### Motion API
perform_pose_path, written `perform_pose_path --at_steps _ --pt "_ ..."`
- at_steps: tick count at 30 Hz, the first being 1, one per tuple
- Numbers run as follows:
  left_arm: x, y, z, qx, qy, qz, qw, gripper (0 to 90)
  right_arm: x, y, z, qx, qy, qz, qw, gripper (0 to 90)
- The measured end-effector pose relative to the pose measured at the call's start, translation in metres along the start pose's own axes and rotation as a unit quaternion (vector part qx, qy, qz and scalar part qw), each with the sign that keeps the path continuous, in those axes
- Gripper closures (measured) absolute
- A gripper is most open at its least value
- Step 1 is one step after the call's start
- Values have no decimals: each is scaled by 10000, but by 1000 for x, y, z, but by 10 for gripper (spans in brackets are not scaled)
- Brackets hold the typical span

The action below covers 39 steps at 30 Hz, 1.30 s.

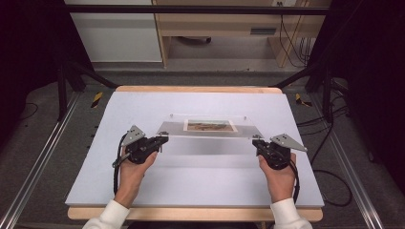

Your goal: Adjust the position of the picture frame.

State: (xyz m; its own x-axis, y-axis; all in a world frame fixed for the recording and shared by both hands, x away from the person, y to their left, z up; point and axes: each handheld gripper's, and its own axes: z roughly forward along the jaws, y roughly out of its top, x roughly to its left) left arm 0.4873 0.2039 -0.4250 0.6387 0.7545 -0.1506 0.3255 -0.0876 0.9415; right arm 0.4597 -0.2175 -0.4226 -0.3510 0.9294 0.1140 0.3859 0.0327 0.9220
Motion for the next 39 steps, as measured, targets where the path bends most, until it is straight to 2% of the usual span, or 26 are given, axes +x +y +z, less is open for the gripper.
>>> perform_pose_path --at_steps 7,10,12,19,23,33,39 --pt "-2 -9 -6 196 89 -15 9998 825 6 -6 0 104 23 -33 9999 837" --pt "-1 -13 -9 361 152 24 9992 825 9 -9 0 176 32 -43 9998 838" --pt "0 -17 -10 462 120 -9 9989 827 11 -13 0 249 56 -19 9997 840" --pt "-2 -29 -8 919 231 148 9954 832 12 -31 1 588 171 152 9980 849" --pt "0 -35 -7 1003 196 21 9948 837 12 -37 3 744 192 119 9970 849" --pt "-3 -47 -5 1285 259 -21 9914 837 12 -47 5 1065 203 18 9941 845" --pt "-6 -49 -3 1298 272 9 9912 838 11 -48 6 1128 120 -30 9935 845"
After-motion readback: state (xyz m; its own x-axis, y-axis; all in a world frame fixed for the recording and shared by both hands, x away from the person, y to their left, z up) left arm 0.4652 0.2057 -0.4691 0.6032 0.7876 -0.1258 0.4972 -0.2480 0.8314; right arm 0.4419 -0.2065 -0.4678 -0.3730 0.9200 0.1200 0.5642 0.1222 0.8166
